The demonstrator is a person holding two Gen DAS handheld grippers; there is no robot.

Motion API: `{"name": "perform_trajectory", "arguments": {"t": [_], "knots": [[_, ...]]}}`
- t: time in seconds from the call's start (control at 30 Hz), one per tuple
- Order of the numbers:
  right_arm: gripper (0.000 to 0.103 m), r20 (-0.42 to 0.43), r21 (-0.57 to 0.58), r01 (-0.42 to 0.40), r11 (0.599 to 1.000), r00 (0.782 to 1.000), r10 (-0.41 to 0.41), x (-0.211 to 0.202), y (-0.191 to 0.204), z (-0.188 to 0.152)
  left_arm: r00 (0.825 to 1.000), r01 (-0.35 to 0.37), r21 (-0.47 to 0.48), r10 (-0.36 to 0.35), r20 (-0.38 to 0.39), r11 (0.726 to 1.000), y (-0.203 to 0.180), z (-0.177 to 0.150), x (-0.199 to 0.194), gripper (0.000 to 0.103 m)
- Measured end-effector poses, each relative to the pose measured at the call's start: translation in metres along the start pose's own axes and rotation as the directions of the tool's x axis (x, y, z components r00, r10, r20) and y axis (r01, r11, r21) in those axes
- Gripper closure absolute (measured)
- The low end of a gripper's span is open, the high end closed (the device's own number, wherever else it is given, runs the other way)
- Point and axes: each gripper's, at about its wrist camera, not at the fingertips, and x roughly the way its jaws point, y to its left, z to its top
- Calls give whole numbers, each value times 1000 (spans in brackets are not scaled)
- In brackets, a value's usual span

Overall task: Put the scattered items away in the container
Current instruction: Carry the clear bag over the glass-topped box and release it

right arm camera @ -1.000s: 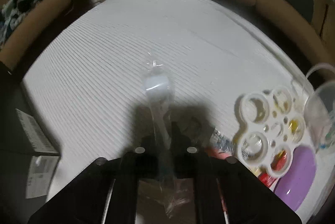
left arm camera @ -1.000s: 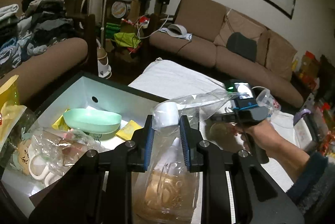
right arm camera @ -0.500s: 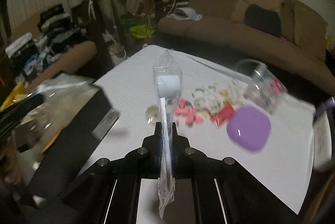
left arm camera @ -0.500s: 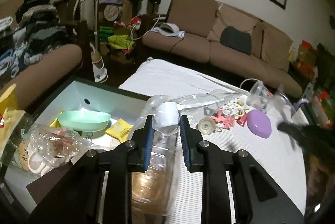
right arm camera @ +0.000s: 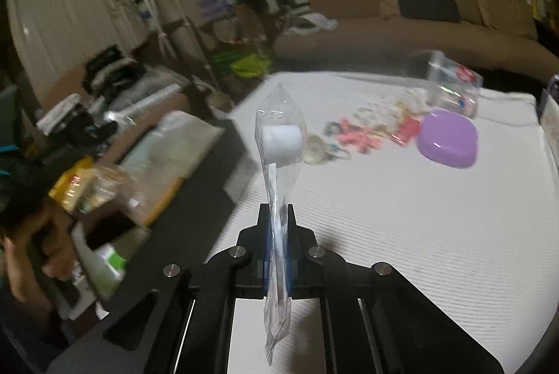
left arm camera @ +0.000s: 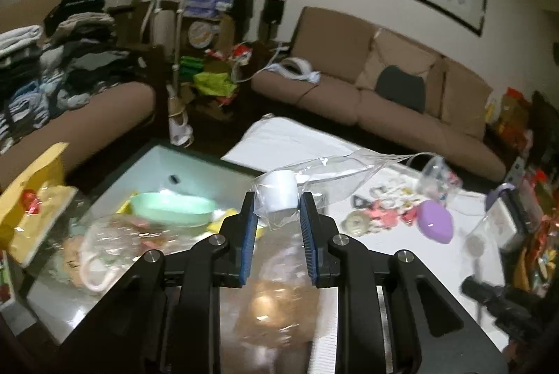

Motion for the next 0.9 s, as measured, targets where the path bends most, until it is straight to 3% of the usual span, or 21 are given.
{"name": "perform_trajectory", "arguments": {"t": [0.17,0.27,0.43,0.57,0.77,0.9], "knots": [[98,11,-80,-62,995,998,63,0,39,23,998,-59,37,58,22,998,24,6,-11,81],[98,6,-102,-109,989,994,110,6,60,39,998,-49,69,46,38,996,43,14,-24,81],[97,-34,-131,-185,974,983,182,31,105,58,992,-110,10,109,68,994,88,22,-34,81],[97,-116,-149,-220,964,972,204,71,144,56,986,-166,-29,165,-17,986,111,15,-13,81],[97,-215,-127,-246,961,953,216,122,187,46,978,-204,-39,202,-54,978,119,9,4,81],[97,-266,-130,-216,968,948,176,149,200,43,968,-241,-40,238,-75,970,122,7,12,80]]}}
